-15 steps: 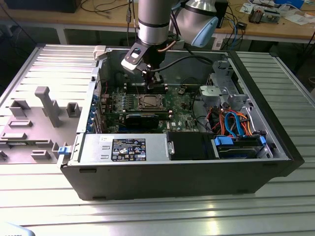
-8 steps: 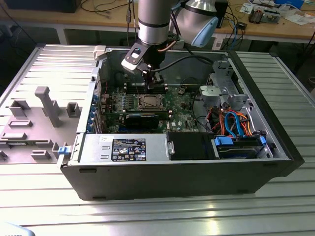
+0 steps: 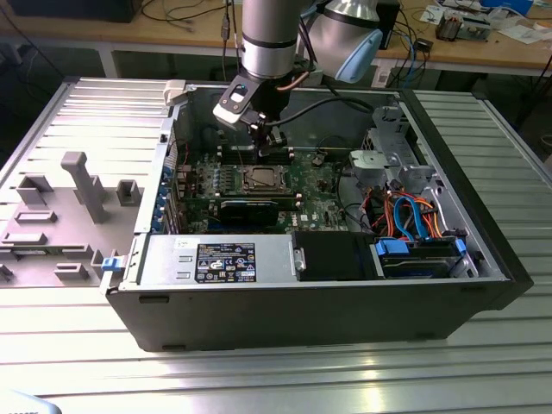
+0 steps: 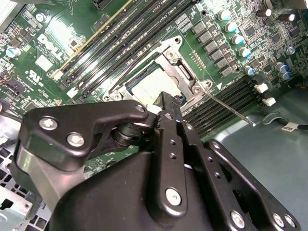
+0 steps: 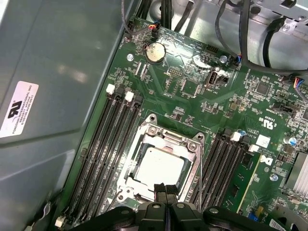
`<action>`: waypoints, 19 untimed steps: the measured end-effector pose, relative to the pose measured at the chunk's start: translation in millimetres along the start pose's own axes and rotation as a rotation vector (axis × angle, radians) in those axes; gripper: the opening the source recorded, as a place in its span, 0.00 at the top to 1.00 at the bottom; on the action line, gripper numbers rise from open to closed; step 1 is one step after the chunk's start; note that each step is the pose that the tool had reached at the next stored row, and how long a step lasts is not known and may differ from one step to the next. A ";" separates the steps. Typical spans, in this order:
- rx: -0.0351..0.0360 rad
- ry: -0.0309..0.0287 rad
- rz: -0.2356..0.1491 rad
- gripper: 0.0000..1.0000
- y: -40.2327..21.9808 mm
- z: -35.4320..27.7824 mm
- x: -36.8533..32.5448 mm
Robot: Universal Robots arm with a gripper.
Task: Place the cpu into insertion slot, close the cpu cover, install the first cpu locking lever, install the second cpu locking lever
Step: 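Install the first cpu locking lever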
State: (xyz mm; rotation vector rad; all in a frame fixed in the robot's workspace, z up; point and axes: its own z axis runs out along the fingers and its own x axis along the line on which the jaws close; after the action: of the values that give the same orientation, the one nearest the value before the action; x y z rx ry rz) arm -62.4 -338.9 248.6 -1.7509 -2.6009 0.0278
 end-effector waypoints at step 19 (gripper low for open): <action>-0.0001 -0.0004 -0.024 0.89 0.0 0.0 0.0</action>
State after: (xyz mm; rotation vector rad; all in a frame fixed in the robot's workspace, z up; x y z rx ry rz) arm -62.4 -338.9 248.6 -1.7191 -2.6223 0.0279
